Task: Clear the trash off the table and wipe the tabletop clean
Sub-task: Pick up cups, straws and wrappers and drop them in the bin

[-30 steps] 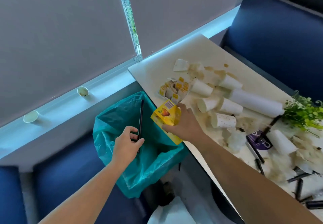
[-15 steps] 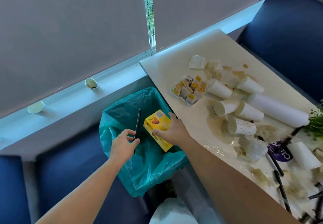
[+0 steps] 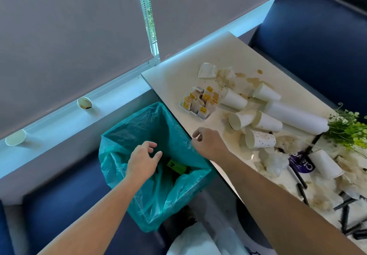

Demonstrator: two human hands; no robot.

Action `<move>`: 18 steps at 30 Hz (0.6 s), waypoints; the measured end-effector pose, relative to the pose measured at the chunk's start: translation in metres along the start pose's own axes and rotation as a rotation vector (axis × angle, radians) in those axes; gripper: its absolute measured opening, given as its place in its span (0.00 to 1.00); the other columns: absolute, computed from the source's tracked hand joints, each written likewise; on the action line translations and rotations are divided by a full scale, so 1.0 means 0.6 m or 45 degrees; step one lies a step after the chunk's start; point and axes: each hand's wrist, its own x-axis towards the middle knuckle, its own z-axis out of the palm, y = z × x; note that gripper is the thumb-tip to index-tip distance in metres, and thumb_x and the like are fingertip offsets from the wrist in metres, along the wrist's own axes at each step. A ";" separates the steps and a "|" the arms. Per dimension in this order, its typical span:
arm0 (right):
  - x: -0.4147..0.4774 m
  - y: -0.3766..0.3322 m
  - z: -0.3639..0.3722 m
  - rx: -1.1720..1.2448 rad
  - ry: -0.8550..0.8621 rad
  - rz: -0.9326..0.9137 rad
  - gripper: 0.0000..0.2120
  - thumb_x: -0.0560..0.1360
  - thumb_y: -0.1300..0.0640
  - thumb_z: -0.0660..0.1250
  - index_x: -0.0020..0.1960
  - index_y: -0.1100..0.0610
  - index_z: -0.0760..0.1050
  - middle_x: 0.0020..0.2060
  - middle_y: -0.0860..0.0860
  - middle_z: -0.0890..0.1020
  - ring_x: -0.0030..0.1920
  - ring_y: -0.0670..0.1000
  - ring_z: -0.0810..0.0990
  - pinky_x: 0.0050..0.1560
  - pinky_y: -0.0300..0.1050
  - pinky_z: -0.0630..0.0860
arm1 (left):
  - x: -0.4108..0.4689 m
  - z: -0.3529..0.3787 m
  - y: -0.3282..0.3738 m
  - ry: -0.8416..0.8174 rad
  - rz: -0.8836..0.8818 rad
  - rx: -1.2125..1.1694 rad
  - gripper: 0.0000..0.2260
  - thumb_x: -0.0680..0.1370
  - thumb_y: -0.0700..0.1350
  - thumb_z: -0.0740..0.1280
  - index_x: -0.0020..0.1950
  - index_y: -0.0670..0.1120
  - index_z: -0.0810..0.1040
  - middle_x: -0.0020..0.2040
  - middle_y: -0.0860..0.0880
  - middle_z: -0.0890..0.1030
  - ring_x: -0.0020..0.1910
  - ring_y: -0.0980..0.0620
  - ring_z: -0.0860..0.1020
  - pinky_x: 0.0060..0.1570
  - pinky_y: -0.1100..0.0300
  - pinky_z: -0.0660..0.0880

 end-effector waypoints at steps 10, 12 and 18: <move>-0.028 0.127 -0.133 -0.147 0.396 0.040 0.13 0.74 0.62 0.66 0.58 0.56 0.78 0.52 0.54 0.74 0.48 0.55 0.75 0.47 0.47 0.73 | 0.026 0.083 0.184 -0.200 0.298 -0.136 0.06 0.79 0.53 0.70 0.56 0.59 0.78 0.44 0.58 0.83 0.42 0.58 0.80 0.45 0.58 0.76; -0.036 0.154 -0.150 -0.267 0.416 0.054 0.16 0.74 0.63 0.66 0.61 0.55 0.77 0.55 0.56 0.72 0.55 0.57 0.71 0.52 0.49 0.73 | 0.031 0.104 0.216 -0.215 0.329 -0.135 0.06 0.79 0.53 0.71 0.55 0.58 0.79 0.43 0.58 0.83 0.42 0.60 0.79 0.45 0.58 0.76; -0.054 0.209 -0.186 -0.584 0.351 0.035 0.26 0.72 0.68 0.63 0.66 0.46 0.75 0.53 0.52 0.65 0.54 0.56 0.64 0.53 0.53 0.74 | 0.047 0.170 0.291 -0.210 0.370 -0.073 0.10 0.78 0.56 0.71 0.56 0.53 0.81 0.41 0.61 0.79 0.40 0.65 0.75 0.41 0.67 0.68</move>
